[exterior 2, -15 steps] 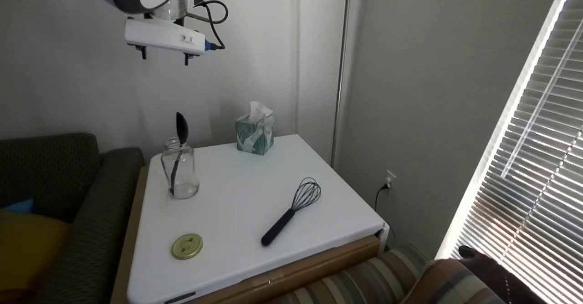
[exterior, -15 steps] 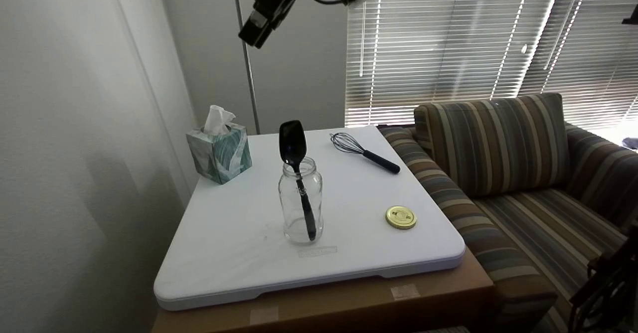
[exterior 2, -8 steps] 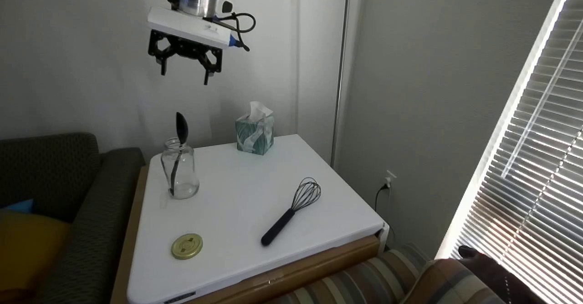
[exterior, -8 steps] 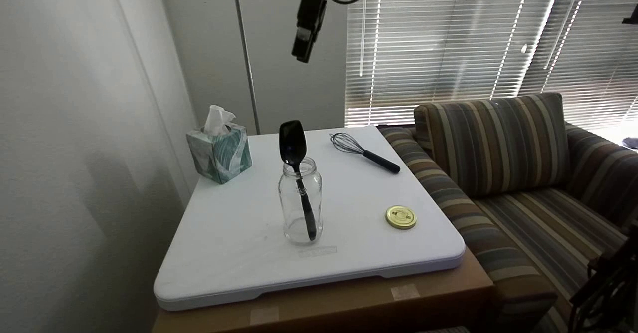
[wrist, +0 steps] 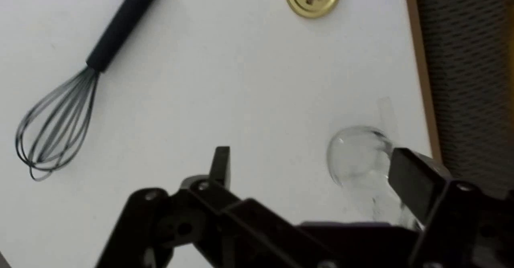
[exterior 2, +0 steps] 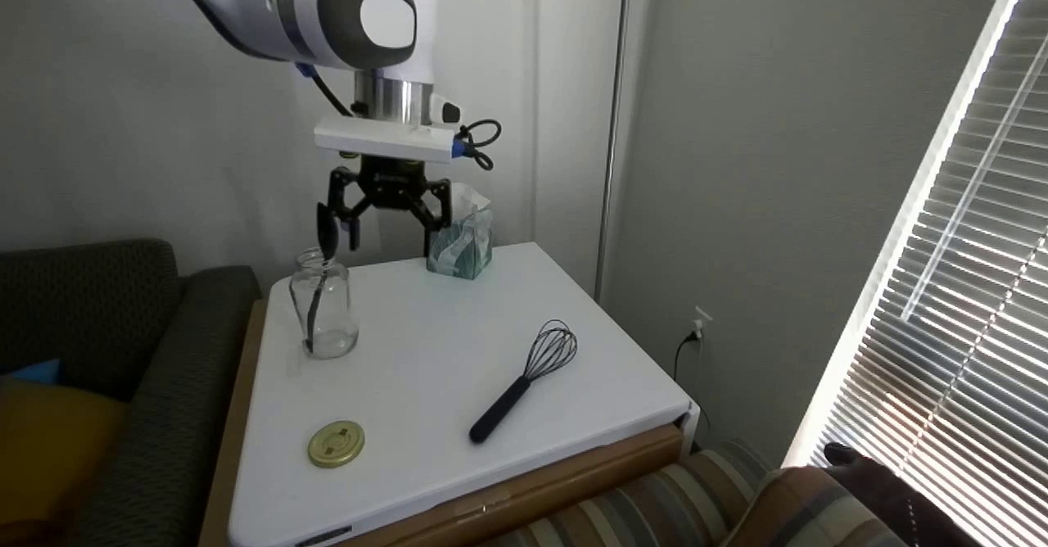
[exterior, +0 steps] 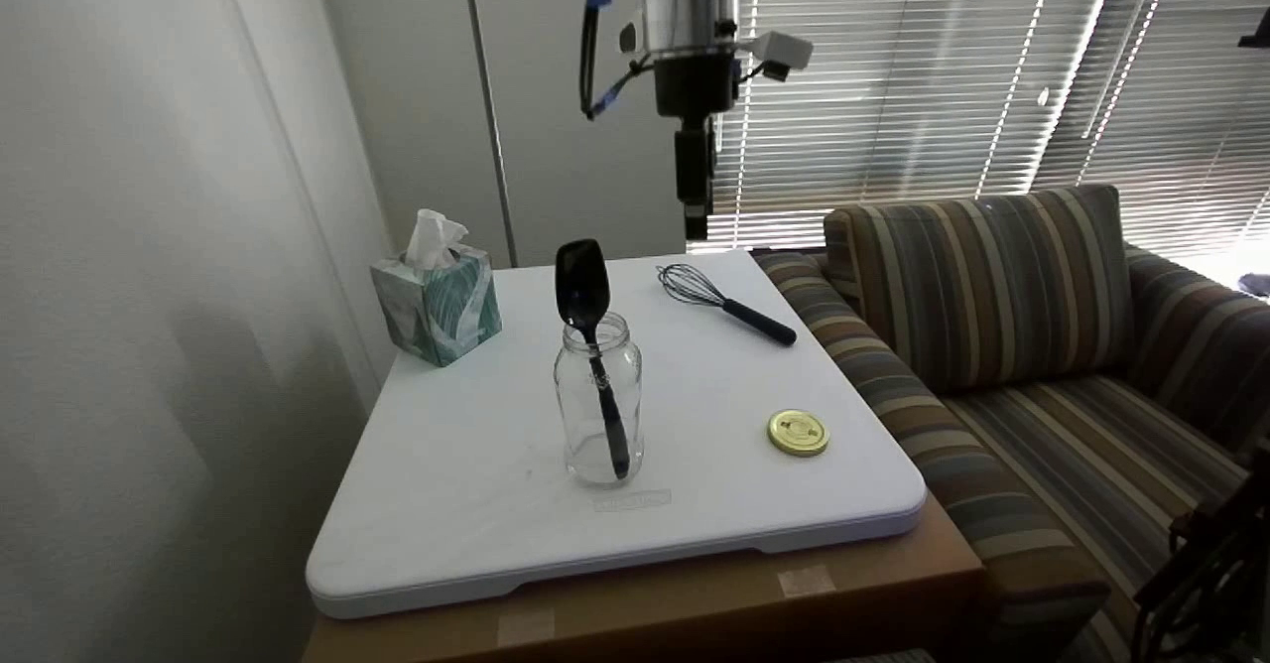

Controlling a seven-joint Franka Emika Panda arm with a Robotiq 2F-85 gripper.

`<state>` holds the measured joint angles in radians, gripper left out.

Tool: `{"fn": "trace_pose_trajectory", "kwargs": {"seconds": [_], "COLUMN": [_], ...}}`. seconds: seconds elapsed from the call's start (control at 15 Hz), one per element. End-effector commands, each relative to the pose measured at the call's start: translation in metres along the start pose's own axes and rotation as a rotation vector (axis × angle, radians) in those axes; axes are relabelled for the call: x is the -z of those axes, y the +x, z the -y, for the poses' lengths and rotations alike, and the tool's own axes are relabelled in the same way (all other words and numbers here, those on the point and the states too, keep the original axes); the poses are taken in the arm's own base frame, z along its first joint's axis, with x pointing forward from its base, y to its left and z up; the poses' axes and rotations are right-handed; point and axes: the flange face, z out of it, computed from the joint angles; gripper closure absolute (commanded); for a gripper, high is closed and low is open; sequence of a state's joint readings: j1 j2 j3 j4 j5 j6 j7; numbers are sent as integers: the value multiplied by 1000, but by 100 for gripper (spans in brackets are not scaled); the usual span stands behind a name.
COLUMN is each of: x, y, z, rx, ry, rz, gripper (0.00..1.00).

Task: Put the black spoon in the glass container

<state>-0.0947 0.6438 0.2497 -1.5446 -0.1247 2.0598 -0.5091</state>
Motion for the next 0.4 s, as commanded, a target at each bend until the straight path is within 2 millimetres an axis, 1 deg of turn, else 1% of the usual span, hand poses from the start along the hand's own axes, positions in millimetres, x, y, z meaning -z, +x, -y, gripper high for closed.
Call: {"fn": "trace_pose_trajectory", "kwargs": {"seconds": [0.0, 0.07, 0.13, 0.2, 0.33], "x": [-43, -29, -41, -49, -51], "y": [-4, -4, -6, -6, -5], "z": [-21, -8, -12, -15, -18], "rx": [-94, -51, -69, -78, -85], "ry": [-41, -35, -35, -33, -31], "rz": [157, 92, 120, 132, 139], "gripper": [0, 0, 0, 0, 0]}}
